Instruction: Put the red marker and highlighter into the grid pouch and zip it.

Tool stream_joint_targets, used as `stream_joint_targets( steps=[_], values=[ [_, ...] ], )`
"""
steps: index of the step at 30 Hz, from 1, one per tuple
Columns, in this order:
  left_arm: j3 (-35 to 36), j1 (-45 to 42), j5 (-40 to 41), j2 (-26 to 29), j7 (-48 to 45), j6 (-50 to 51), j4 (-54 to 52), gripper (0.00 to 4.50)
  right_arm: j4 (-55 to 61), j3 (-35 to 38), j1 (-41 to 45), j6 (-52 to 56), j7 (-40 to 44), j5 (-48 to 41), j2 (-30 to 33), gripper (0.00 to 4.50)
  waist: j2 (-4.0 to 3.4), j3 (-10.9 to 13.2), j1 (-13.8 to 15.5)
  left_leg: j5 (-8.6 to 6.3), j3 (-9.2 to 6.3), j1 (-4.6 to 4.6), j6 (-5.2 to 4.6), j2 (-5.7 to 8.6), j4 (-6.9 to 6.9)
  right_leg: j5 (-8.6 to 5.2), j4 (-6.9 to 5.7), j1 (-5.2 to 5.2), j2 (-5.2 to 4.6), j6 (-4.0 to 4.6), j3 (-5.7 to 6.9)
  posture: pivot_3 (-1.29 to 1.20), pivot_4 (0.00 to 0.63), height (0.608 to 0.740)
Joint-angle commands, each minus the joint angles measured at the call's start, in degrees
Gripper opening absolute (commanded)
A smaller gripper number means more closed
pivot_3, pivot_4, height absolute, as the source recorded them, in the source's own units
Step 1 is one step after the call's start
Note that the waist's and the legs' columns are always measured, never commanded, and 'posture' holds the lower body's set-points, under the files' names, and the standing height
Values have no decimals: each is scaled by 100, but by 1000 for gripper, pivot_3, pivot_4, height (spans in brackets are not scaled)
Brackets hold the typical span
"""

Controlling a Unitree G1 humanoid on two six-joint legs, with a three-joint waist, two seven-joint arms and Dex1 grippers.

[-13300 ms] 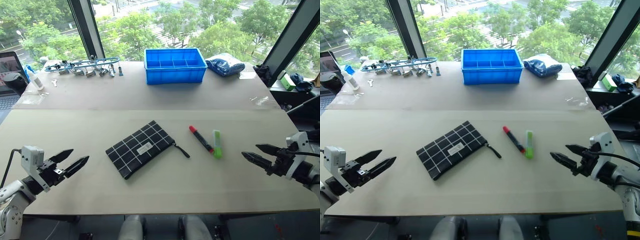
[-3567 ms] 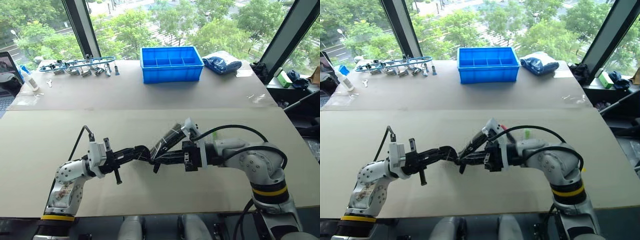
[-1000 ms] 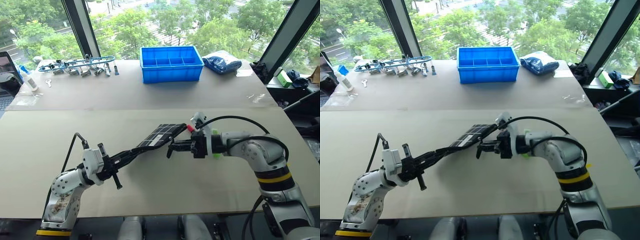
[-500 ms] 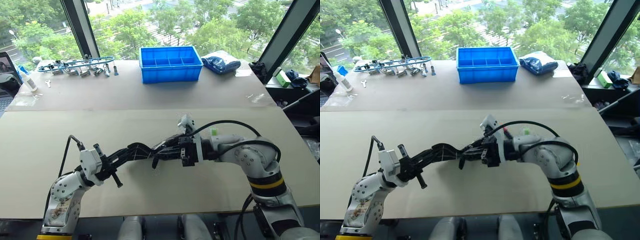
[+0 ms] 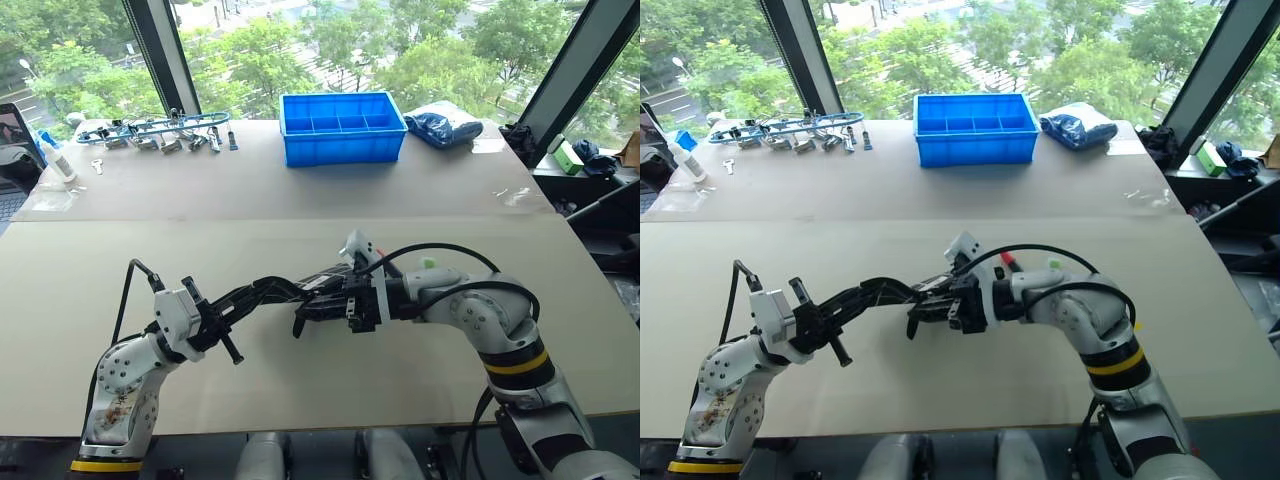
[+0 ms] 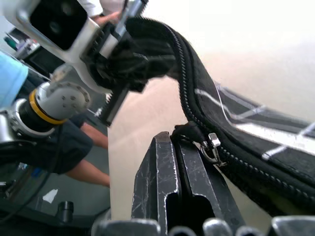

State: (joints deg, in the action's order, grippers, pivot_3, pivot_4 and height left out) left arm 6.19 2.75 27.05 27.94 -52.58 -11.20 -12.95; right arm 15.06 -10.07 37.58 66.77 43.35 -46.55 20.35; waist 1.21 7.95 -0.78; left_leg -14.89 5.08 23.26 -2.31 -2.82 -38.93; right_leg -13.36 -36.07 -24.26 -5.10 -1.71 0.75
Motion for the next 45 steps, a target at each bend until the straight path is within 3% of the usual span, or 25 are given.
stream_joint_targets(
  steps=[1, 8, 9, 16, 21, 24, 27, 29, 31, 39, 45],
  values=[
    [-76, -12, -55, -25, 48, -20, -234, 0, -135, 372, 157, 127, -154, -285, -215, 18, 0, 0, 4, 0, -1, 0, 0, 0, 0, 0, 0, 0, 1, 0, 1, 0, 150, 740],
    [-91, -30, -211, 24, 86, -133, -182, 0, -252, 362, -19, 59, -203, -39, 70, 18, 0, 0, 22, 0, 2, 3, 0, 3, -1, 1, 1, 2, -9, -1, 1, 0, 150, 740],
    [-50, -42, -255, 45, 93, -183, -139, 0, -329, 381, -37, -24, -236, 53, 116, 609, 0, 0, 16, 0, 2, 3, 0, 4, -1, 1, 1, 1, -8, -1, 1, 0, 150, 740],
    [161, -51, -355, 199, 41, -407, 62, 0, -491, 692, -86, -482, 116, 288, 792, 2850, 0, 0, 10, 0, 6, 2, 0, 4, 0, 0, 1, -2, -4, -1, 0, 0, 150, 740],
    [163, -24, -382, 260, -58, -493, 115, 0, 170, 1492, -398, -829, 1002, -249, 1593, 2850, 0, 0, 57, -2, 5, 6, -2, 3, 0, 0, 10, 0, -8, -2, 2, 0, 150, 740],
    [163, -5, -375, 265, -110, -518, 169, 0, 418, 1767, -740, -1192, 1188, -84, 2046, 2850, 1, 1, 74, -3, 3, 4, -4, 1, 1, 1, 12, 3, -7, -3, 1, 0, 150, 740],
    [126, 7, -399, 262, -160, -546, 190, 0, 79, 1588, -831, -1486, 632, 696, 2272, 2850, 1, 0, 58, -3, 6, -2, -4, 1, 0, 1, 10, 4, -5, -2, -2, 0, 150, 740],
    [103, 13, -396, 240, -173, -548, 180, 0, -636, 1725, -775, -1268, -576, 1426, 2226, 2850, 2, 0, 46, -2, 9, -5, -3, 2, 0, 1, 7, 4, -4, -2, -4, 0, 150, 740],
    [83, 15, -393, 219, -171, -532, 156, 0, -894, 1800, -911, -1169, -1211, 1876, 2267, 2850, 3, 0, 55, -1, 14, -6, -1, 3, -1, 0, 4, 4, -5, -1, -4, 0, 150, 740],
    [111, 23, -311, 185, -185, -501, 157, 0, 155, 1812, -1324, -244, -2204, 2074, 1844, 2850, 2, 0, 64, 0, 27, 4, -1, 1, 3, 0, 9, -6, -3, -1, -11, 0, 150, 740],
    [-17, 33, -78, 101, -202, -226, -17, 0, 18, 1937, -1159, 232, -2710, 2166, 1306, 2850, 2, 0, 64, -1, 18, 3, -1, 2, 2, 0, 8, -2, -4, -2, -8, 0, 150, 740]
  ],
)
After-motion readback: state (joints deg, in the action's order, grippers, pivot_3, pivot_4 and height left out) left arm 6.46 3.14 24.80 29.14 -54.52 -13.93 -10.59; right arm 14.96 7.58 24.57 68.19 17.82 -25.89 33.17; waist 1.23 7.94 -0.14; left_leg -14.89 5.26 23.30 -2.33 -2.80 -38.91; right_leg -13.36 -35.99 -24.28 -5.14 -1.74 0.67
